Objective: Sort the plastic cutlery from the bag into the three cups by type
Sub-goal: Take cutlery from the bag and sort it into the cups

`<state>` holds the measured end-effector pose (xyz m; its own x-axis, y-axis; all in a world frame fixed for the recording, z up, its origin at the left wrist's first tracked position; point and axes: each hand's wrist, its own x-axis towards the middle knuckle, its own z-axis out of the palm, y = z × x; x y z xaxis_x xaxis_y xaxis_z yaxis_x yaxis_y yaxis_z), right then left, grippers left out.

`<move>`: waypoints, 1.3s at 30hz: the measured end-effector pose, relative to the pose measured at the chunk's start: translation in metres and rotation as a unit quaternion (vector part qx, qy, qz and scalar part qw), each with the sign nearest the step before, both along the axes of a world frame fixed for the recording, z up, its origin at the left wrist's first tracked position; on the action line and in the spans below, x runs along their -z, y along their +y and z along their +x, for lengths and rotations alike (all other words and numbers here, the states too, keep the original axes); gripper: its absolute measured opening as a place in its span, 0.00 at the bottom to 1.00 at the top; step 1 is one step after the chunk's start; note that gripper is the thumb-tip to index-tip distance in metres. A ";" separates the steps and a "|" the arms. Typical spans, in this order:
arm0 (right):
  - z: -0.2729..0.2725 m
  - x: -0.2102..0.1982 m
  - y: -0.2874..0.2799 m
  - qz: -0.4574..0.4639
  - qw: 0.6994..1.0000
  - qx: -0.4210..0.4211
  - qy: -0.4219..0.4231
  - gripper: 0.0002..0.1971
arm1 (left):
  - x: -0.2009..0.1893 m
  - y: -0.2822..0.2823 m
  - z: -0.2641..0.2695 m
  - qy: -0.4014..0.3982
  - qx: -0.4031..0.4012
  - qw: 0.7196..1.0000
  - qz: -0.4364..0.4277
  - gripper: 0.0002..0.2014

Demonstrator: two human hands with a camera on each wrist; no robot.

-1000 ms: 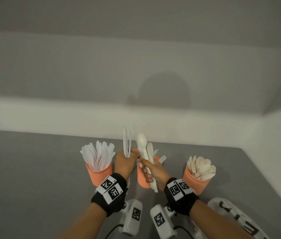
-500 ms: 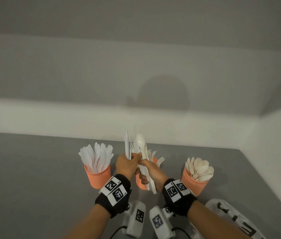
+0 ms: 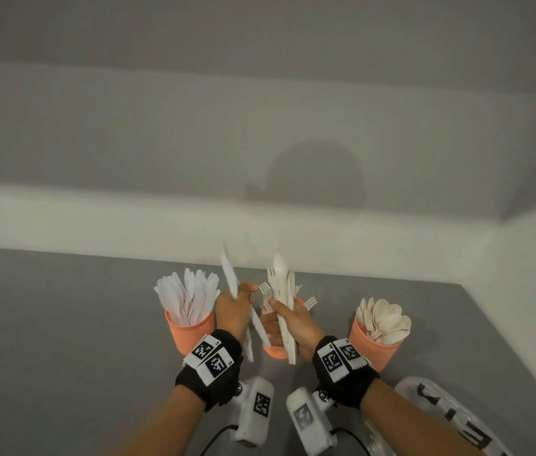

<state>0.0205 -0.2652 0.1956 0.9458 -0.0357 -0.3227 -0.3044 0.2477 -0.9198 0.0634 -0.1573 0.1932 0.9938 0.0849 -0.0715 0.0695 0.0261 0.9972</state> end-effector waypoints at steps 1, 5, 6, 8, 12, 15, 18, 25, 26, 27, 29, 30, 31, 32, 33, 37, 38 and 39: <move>0.000 0.001 -0.001 -0.017 1.000 0.004 0.000 0.06 | -0.001 0.003 0.002 0.003 -0.010 1.000 -0.014 0.15; 0.002 0.009 -0.004 -0.081 0.996 0.003 -0.025 0.08 | -0.010 0.017 0.005 0.033 0.016 0.991 -0.129 0.11; 0.003 0.010 -0.004 -0.089 0.996 0.001 -0.028 0.08 | -0.010 0.022 0.005 0.020 0.028 0.993 -0.113 0.09; 0.006 0.012 -0.002 -0.091 0.995 0.002 -0.031 0.09 | -0.010 0.034 0.005 -0.023 0.034 0.998 -0.041 0.09; 0.014 0.012 0.004 -0.063 0.998 0.004 -0.028 0.16 | -0.022 0.063 0.024 -0.045 -0.064 0.997 0.017 0.22; 0.019 0.012 0.008 -0.039 0.999 -0.004 -0.022 0.21 | -0.032 0.079 0.044 -0.055 -0.133 0.989 -0.020 0.24; 0.023 0.015 0.009 -0.033 0.999 -0.008 -0.027 0.22 | -0.032 0.086 0.058 -0.078 -0.150 0.985 -0.023 0.25; 0.026 0.021 0.015 -0.053 0.998 -0.009 -0.044 0.20 | 0.001 0.086 0.066 -0.096 -0.109 0.988 0.053 0.19; 0.025 0.022 0.016 -0.060 0.997 -0.010 -0.045 0.20 | 0.007 0.087 0.065 -0.099 -0.101 0.988 0.066 0.16; 0.026 0.023 0.016 -0.067 0.997 -0.012 -0.047 0.19 | 0.013 0.087 0.066 -0.101 -0.095 0.987 0.077 0.12; 0.025 0.025 0.018 -0.079 0.996 -0.016 -0.048 0.19 | 0.022 0.089 0.068 -0.110 -0.087 0.985 0.099 0.10; 0.025 0.026 0.019 -0.084 0.995 -0.016 -0.047 0.18 | 0.024 0.089 0.069 -0.117 -0.085 0.983 0.111 0.10; 0.025 0.026 0.019 -0.088 0.995 -0.016 -0.047 0.17 | 0.024 0.089 0.069 -0.124 -0.082 0.981 0.128 0.09; 0.026 0.026 0.020 -0.093 0.994 -0.014 -0.047 0.16 | 0.022 0.088 0.068 -0.133 -0.077 0.977 0.150 0.08; 0.026 0.026 0.020 -0.097 0.994 -0.011 -0.047 0.16 | 0.021 0.087 0.067 -0.145 -0.068 0.971 0.180 0.08; 0.026 0.025 0.021 -0.105 0.993 0.009 -0.051 0.12 | 0.020 0.086 0.063 -0.206 -0.064 0.923 0.317 0.11; 0.026 0.026 0.022 -0.108 0.993 0.015 -0.054 0.12 | 0.018 0.085 0.061 -0.227 -0.072 0.916 0.323 0.12; 0.026 0.027 0.022 -0.113 0.992 0.024 -0.057 0.11 | 0.013 0.083 0.059 -0.250 -0.080 0.911 0.319 0.13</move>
